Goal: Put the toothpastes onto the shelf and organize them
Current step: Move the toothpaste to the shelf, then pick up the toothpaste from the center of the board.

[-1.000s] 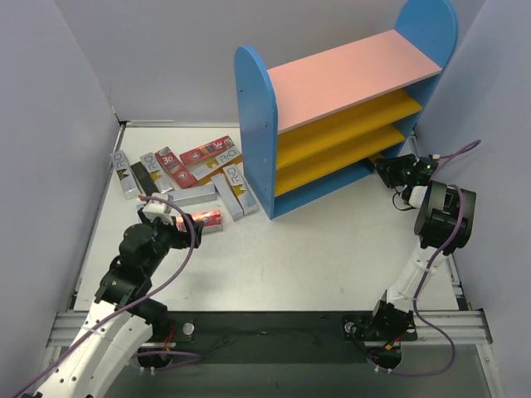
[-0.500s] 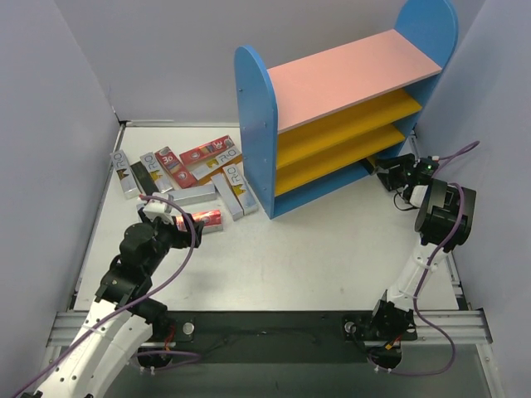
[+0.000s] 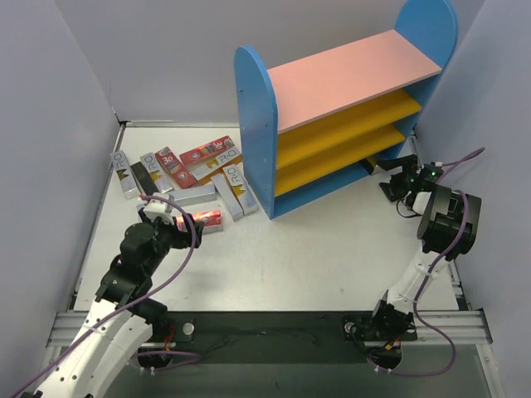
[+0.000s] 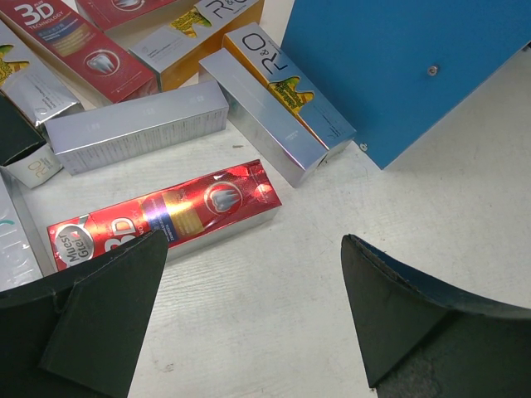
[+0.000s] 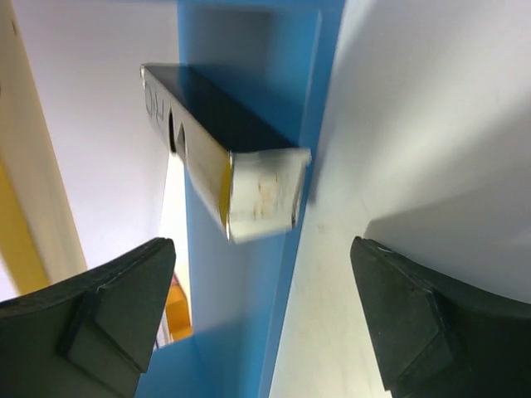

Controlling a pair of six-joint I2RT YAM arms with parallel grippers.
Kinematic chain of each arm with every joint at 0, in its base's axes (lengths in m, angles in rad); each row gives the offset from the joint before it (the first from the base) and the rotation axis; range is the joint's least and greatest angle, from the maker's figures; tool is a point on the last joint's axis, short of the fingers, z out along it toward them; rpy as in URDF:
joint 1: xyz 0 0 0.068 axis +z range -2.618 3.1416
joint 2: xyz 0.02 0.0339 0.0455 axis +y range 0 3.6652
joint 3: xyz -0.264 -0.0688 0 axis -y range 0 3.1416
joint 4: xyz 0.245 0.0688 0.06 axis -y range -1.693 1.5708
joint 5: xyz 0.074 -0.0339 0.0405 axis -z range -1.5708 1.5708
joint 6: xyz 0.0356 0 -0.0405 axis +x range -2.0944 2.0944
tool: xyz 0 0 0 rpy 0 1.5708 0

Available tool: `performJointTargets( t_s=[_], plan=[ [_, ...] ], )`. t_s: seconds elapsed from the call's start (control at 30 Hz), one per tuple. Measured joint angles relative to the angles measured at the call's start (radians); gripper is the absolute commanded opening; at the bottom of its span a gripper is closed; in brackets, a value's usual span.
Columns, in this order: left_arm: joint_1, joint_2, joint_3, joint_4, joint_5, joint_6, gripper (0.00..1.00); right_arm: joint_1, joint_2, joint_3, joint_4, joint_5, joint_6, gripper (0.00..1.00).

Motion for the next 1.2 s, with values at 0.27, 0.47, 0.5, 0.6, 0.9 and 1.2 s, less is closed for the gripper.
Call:
performJointTargets(
  t_s=[0.27,0.47,0.5,0.6,0.9,1.2],
  plan=[
    [0.0,0.009,0.004,-0.024,-0.042,-0.025,0.97,-0.018,-0.278,-0.223,-0.105,0.025,0.007,0.98],
    [0.001,0.106,0.069,-0.083,-0.143,-0.09,0.97,0.013,-0.565,-0.292,-0.389,0.153,-0.085,1.0],
    [0.002,0.137,0.088,-0.092,-0.162,-0.108,0.97,0.026,-0.609,-0.292,-0.437,0.18,-0.109,1.0],
    [0.012,0.235,0.155,-0.126,-0.208,-0.161,0.97,0.077,-0.728,-0.294,-0.559,0.272,-0.169,1.0],
    [0.237,0.598,0.4,-0.175,-0.217,-0.267,0.97,0.264,-0.88,-0.384,-0.721,0.368,-0.303,1.0],
    [0.54,0.925,0.654,-0.162,-0.189,-0.215,0.97,0.488,-0.976,-0.445,-0.791,0.354,-0.432,1.0]
  ],
)
